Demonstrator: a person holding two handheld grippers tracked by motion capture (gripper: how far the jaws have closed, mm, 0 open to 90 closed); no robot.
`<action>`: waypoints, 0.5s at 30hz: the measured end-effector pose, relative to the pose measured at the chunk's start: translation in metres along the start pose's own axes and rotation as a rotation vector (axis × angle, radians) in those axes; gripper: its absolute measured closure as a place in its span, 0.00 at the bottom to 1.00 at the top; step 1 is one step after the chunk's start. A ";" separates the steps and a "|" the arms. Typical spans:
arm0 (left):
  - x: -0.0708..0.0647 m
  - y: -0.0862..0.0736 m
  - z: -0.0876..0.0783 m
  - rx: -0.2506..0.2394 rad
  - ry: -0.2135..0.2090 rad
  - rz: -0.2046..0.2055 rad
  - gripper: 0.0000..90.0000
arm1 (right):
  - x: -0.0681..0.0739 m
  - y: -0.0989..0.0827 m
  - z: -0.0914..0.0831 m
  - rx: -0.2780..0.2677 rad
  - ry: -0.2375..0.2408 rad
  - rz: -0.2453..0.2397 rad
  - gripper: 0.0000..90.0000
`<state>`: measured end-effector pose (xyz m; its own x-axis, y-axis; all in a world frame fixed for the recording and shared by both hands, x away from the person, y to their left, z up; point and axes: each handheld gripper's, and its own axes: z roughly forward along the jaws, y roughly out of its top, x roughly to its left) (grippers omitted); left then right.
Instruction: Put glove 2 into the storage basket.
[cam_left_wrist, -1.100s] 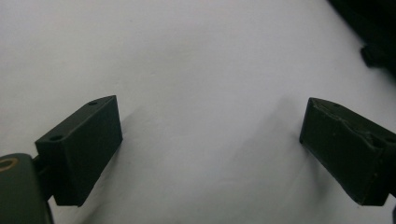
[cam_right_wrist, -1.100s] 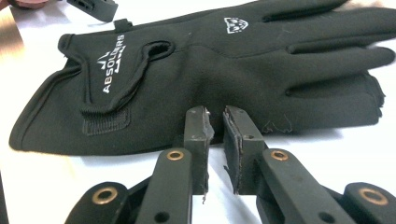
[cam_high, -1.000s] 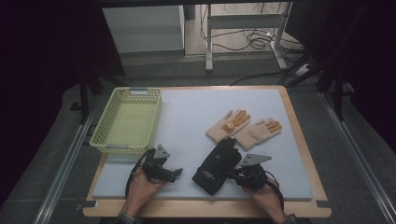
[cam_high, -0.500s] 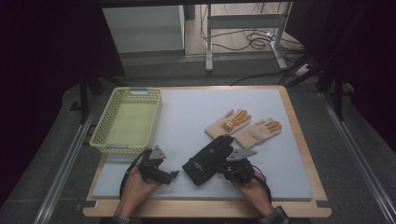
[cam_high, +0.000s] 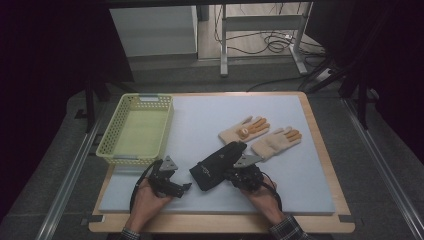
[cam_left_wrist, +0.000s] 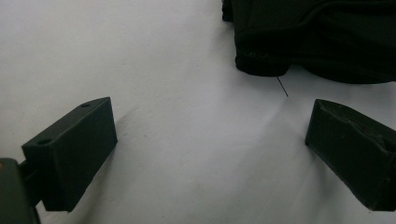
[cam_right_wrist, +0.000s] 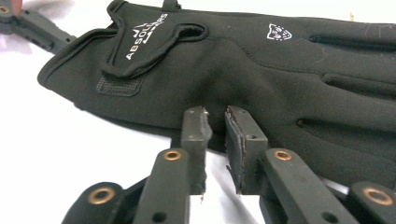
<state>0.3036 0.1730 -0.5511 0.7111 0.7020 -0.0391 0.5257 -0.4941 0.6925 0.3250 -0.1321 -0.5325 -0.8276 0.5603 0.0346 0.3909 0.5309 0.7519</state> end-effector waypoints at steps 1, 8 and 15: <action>0.000 0.000 0.000 0.000 0.000 0.000 0.02 | 0.000 0.000 -0.002 0.002 -0.001 -0.006 0.81; 0.000 0.000 0.000 0.000 -0.001 0.000 0.02 | -0.017 -0.006 -0.034 -0.024 -0.097 0.004 0.69; 0.000 0.000 0.000 0.000 -0.001 -0.001 0.02 | -0.048 -0.028 -0.064 -0.028 -0.207 0.069 0.50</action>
<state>0.3036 0.1731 -0.5511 0.7114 0.7017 -0.0405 0.5262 -0.4936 0.6924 0.3280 -0.2150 -0.5133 -0.6979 0.7147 -0.0469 0.4303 0.4707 0.7703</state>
